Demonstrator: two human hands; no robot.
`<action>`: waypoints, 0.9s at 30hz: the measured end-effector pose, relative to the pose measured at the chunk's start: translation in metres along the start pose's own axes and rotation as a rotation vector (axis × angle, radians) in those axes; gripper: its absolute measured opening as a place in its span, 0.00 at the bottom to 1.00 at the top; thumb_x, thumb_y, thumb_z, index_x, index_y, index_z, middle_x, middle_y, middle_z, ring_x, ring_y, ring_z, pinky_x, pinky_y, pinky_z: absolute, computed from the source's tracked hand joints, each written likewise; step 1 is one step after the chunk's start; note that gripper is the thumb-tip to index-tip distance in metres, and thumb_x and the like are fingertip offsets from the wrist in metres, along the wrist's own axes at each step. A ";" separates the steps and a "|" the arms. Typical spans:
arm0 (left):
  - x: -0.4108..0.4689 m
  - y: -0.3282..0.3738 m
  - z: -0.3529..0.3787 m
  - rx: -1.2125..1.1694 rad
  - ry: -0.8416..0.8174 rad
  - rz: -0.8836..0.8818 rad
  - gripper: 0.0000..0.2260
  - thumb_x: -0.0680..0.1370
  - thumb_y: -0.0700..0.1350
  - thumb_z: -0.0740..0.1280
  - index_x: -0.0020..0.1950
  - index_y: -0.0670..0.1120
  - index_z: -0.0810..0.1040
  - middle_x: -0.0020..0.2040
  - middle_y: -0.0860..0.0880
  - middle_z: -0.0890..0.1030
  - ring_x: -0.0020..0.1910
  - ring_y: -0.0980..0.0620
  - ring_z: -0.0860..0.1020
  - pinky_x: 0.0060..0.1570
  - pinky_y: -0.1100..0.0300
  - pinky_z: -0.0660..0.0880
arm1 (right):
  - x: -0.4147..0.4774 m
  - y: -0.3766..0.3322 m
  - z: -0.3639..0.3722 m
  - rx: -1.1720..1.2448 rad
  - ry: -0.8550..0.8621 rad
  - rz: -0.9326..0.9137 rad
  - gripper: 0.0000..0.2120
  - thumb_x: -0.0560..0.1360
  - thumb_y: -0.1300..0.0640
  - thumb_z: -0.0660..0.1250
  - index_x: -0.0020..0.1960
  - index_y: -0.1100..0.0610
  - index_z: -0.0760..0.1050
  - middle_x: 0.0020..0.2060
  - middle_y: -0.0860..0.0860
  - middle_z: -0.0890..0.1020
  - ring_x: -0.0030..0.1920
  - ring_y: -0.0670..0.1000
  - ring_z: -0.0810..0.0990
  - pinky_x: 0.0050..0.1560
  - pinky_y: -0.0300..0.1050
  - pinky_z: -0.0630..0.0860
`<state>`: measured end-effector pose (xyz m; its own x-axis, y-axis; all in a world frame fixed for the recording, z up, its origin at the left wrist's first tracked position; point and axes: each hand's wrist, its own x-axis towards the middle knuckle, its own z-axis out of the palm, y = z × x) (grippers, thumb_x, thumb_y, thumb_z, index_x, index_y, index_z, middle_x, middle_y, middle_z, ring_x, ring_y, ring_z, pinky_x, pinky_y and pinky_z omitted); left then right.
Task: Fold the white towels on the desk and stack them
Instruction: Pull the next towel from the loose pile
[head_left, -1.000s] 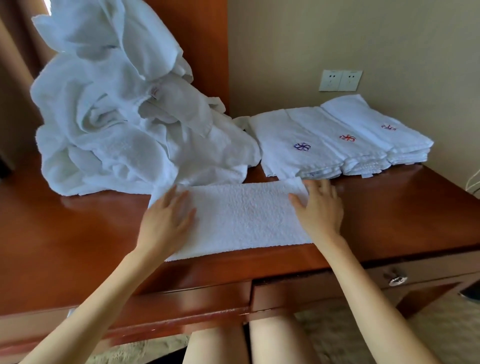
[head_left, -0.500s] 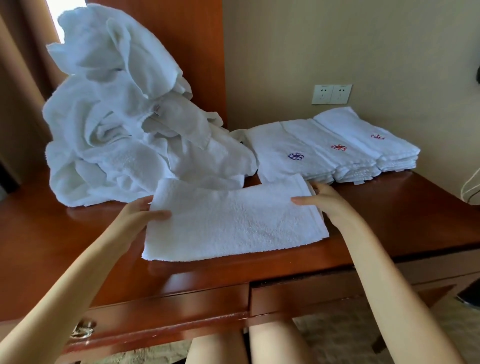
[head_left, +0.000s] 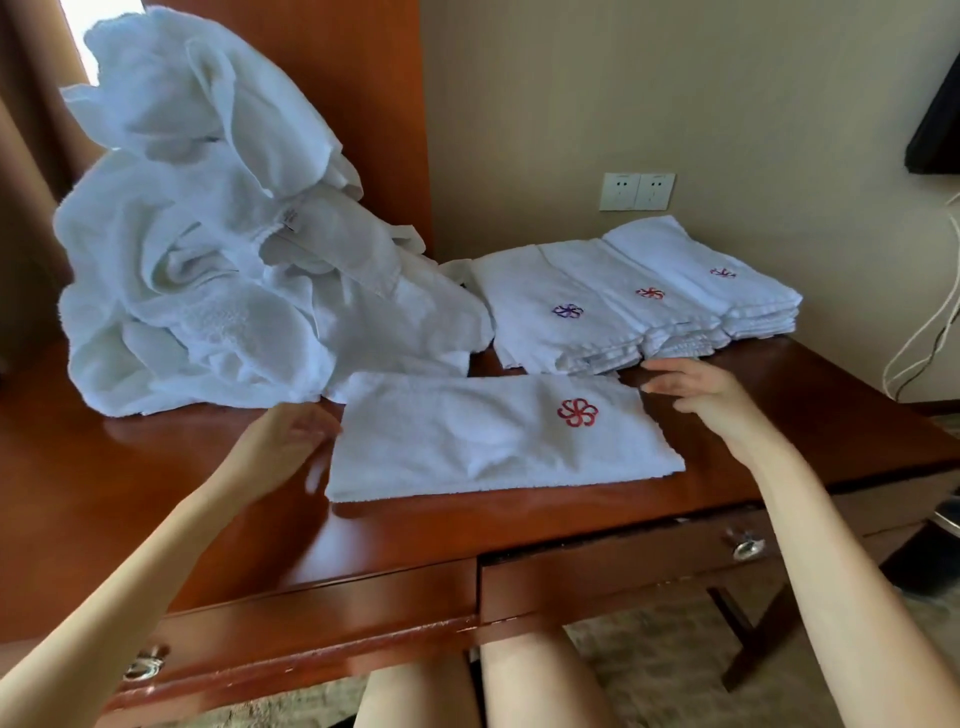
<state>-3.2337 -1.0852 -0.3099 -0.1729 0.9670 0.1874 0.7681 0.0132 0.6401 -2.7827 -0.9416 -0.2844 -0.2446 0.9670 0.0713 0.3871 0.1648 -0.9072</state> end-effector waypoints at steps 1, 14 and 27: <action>0.000 -0.003 0.004 0.005 0.012 -0.093 0.07 0.78 0.38 0.66 0.46 0.49 0.80 0.39 0.46 0.83 0.40 0.56 0.80 0.42 0.60 0.73 | 0.001 0.003 0.002 -0.004 0.025 0.028 0.28 0.70 0.82 0.55 0.61 0.60 0.76 0.49 0.57 0.83 0.49 0.46 0.81 0.51 0.31 0.73; 0.000 0.028 0.021 0.076 -0.033 -0.238 0.33 0.73 0.52 0.74 0.73 0.48 0.63 0.59 0.48 0.77 0.52 0.49 0.76 0.51 0.55 0.72 | 0.020 0.000 0.046 -0.421 0.038 0.302 0.25 0.70 0.40 0.73 0.36 0.57 0.64 0.32 0.49 0.69 0.30 0.47 0.68 0.31 0.41 0.62; -0.008 0.076 0.081 0.386 -0.113 0.363 0.32 0.76 0.64 0.62 0.77 0.54 0.60 0.77 0.53 0.60 0.77 0.54 0.55 0.74 0.58 0.51 | 0.018 -0.009 0.048 -0.427 0.186 0.119 0.29 0.74 0.46 0.70 0.68 0.59 0.66 0.53 0.50 0.76 0.54 0.54 0.75 0.48 0.46 0.68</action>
<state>-3.1237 -1.0707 -0.3229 0.1972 0.9478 0.2505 0.9405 -0.2551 0.2246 -2.8331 -0.9344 -0.2950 -0.0285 0.9959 0.0860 0.7430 0.0786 -0.6647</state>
